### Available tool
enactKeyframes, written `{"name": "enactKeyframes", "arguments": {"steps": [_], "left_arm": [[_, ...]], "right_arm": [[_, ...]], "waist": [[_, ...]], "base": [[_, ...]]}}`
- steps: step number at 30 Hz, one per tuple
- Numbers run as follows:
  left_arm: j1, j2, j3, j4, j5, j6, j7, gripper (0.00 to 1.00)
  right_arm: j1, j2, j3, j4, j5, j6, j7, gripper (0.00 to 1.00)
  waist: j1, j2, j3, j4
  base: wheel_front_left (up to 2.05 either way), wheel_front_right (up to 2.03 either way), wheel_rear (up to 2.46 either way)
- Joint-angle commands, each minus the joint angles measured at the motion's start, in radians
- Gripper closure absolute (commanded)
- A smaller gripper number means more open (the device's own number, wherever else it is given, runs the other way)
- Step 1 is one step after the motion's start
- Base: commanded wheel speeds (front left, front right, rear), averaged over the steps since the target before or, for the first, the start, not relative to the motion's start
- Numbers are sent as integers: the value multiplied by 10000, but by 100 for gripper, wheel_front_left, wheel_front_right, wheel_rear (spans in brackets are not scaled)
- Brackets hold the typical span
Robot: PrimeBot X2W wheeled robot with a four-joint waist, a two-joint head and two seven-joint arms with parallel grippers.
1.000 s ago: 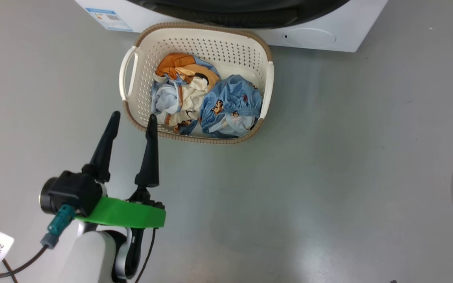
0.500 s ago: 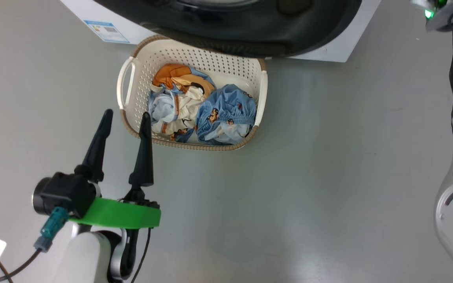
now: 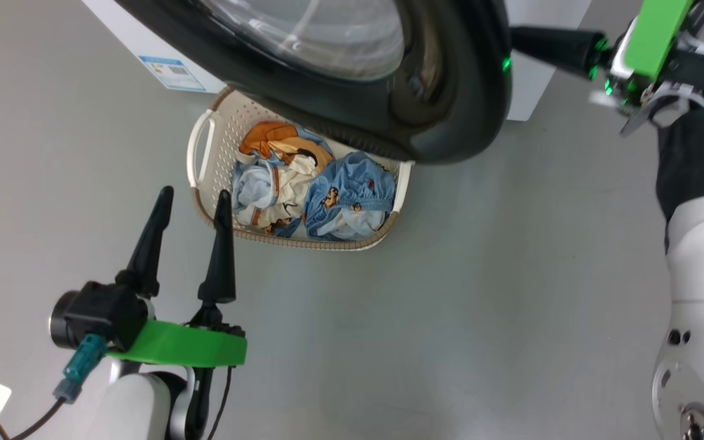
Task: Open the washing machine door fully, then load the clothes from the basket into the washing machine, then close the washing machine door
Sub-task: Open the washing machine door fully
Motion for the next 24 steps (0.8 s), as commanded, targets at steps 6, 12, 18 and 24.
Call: {"name": "enactKeyframes", "arguments": {"steps": [6,12,18,24], "left_arm": [[207,196,408,-284,178,-50,-61,0],[318,196,433,-338,201,-80,-61,0],[369,196,392,-326,194,-73,-61,0],[425,196,371,-289,173,-50,-61,0]], "right_arm": [[943,329,1027,-1028,766,17,281,100],[1845,329,2181,-1640,1678,17,90,100],[2384,329,3370,-1900,2405,17,-480,100],[2570,329,4767,-1714,3246,17,-1271,100]], "waist": [[-1,0,-254,-15],[-1,0,-368,14],[-1,0,-483,61],[-1,0,-588,127]], "base": [[0,0,0],[0,0,0],[0,0,0],[0,0,0]]}}
